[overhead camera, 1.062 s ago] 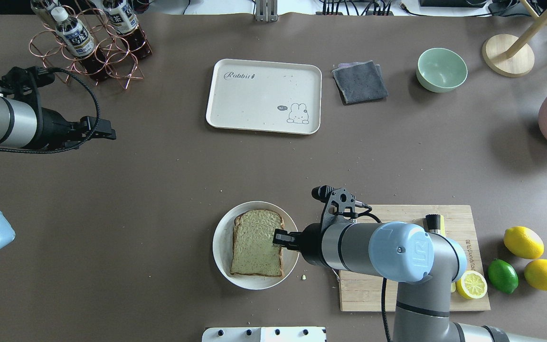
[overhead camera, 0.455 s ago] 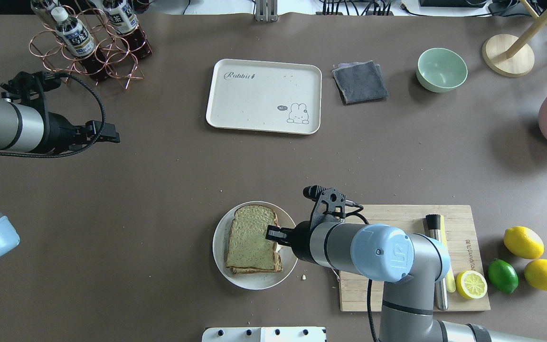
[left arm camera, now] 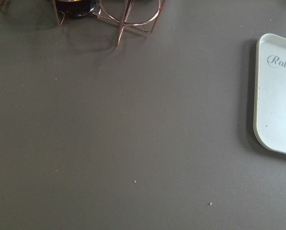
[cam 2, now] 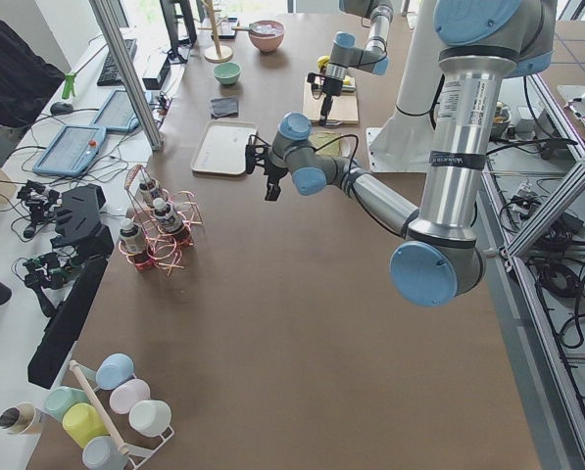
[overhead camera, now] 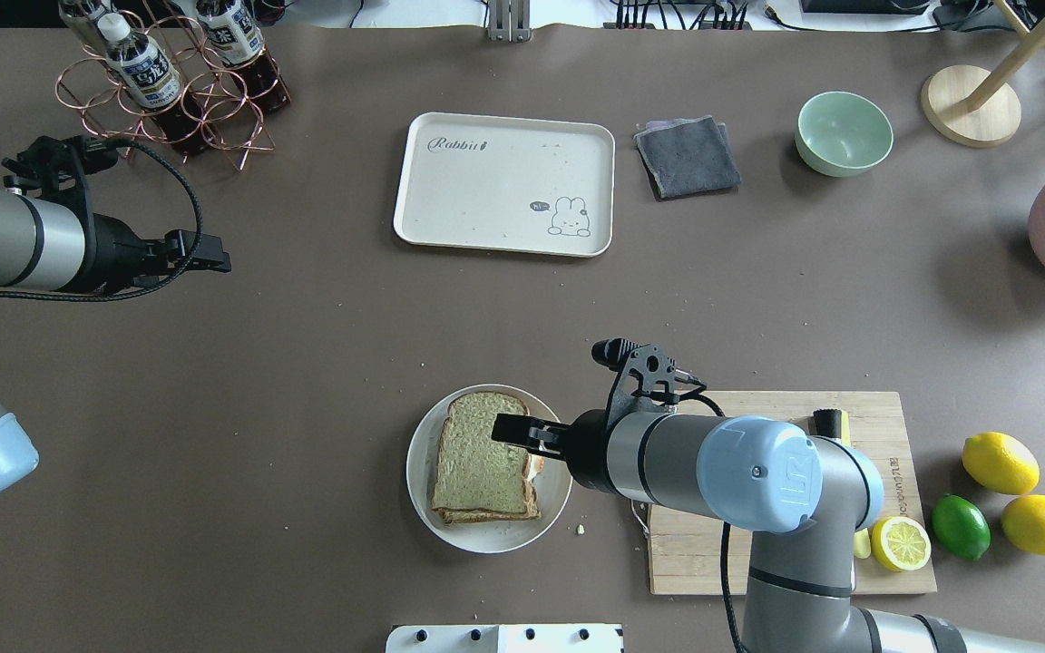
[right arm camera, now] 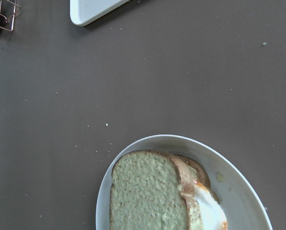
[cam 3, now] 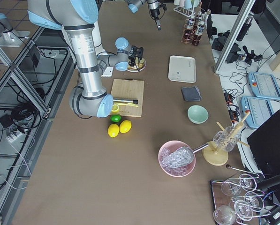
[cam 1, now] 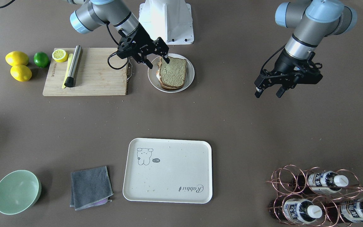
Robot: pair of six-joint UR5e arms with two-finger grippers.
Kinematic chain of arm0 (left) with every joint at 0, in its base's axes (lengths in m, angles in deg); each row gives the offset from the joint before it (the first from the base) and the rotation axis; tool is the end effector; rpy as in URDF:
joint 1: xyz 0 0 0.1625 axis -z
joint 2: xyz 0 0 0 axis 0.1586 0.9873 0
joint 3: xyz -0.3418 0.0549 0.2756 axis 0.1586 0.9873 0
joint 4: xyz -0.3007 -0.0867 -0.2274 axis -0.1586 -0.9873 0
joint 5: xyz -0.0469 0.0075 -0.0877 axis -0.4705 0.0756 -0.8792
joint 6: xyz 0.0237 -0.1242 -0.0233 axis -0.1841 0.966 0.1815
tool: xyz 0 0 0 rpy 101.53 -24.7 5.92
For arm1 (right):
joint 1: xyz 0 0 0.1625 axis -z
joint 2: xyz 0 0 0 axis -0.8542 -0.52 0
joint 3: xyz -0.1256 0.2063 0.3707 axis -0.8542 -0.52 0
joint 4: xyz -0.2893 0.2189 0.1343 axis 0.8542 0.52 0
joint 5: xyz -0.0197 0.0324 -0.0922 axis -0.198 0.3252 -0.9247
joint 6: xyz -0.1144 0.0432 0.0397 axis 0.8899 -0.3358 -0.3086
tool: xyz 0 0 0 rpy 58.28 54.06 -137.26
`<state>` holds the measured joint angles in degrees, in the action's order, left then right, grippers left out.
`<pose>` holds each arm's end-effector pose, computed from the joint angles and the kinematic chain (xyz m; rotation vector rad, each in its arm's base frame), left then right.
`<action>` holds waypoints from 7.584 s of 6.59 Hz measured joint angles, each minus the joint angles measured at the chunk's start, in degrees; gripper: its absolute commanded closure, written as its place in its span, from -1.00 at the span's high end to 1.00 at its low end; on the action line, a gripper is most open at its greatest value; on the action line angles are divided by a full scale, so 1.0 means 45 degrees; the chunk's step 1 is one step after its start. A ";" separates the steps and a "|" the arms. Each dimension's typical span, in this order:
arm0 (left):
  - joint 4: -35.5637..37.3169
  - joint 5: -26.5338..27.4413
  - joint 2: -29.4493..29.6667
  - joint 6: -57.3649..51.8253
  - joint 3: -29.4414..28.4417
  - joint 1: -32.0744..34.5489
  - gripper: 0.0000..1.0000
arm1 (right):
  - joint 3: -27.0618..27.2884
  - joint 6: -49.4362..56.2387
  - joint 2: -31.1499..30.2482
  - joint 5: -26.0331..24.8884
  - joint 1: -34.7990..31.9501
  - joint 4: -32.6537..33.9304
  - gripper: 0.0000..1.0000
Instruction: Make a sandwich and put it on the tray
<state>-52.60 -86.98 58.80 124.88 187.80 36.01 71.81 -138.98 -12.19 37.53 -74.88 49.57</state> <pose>0.3120 -0.4420 0.4125 0.2491 1.0154 -0.2775 -0.5315 -0.2893 0.2827 0.1177 -1.3561 0.2797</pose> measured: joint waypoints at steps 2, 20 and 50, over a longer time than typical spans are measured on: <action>-0.0026 0.0557 0.0165 0.0860 0.0141 -0.0800 0.95 | 0.0642 0.0009 -0.0647 0.1424 -0.1150 0.0031 0.99; 0.0037 0.6675 0.2529 0.4363 -0.0524 -0.7759 -1.00 | 0.1024 0.1186 -0.2956 0.4448 -0.4815 -0.0053 0.99; 0.4957 0.1098 0.5909 0.1592 -0.1754 -0.0075 0.96 | -0.0100 0.5261 -0.3198 0.7994 -0.9275 0.0896 0.99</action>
<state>-30.29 -82.04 85.39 132.04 179.90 35.67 71.36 -115.30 -26.59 73.50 -116.62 53.60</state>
